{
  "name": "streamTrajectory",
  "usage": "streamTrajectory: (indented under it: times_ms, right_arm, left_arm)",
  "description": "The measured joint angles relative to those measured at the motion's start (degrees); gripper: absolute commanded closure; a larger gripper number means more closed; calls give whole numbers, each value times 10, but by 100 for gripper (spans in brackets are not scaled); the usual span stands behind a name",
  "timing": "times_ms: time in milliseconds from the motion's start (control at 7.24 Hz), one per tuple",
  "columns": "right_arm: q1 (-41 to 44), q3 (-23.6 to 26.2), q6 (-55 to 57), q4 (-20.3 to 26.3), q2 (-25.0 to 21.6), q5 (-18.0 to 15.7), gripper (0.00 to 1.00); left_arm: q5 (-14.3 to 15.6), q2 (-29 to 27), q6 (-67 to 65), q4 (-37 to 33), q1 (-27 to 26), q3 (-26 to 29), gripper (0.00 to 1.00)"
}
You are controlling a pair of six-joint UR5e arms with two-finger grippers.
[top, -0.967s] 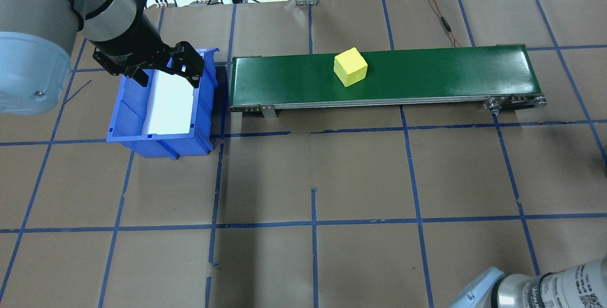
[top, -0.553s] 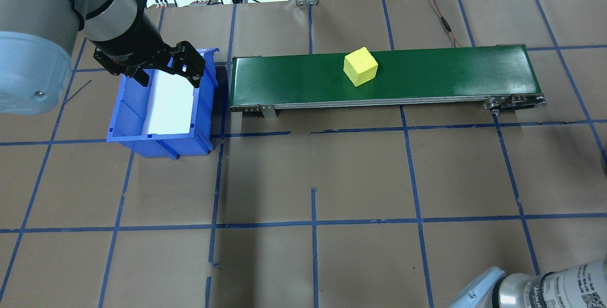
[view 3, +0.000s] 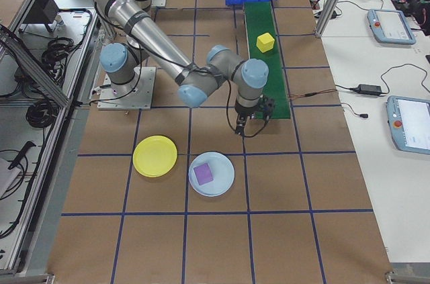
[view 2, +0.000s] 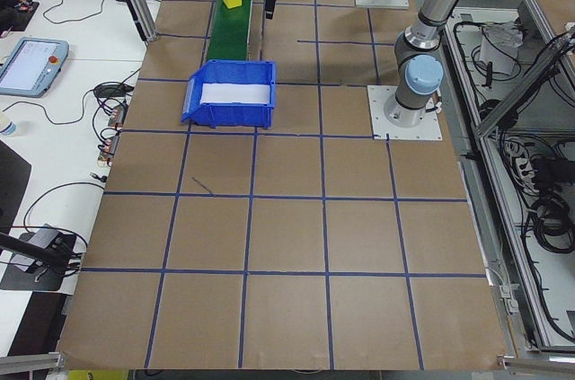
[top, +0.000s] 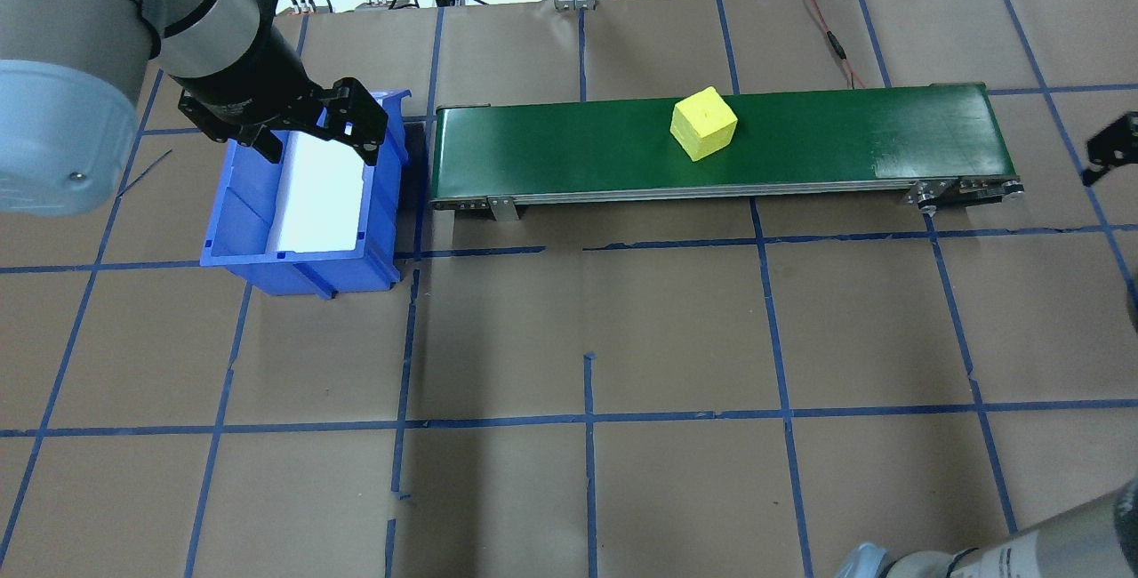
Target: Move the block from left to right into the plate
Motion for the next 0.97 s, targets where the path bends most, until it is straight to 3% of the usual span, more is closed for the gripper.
streamTrajectory:
  times_ms: [138,553,967]
  right_arm:
    - [59,-10,29,6,0,23,0]
    - [207,-15,134,-35,4,98,0]
    - [282,-4,108,-106,33,121,0]
  left_arm:
    - [0,0,0,0,0,0,0]
    - [-1,0,0,0,0,-1,0]
    - [-1,0,-1,0,-1,-1,0]
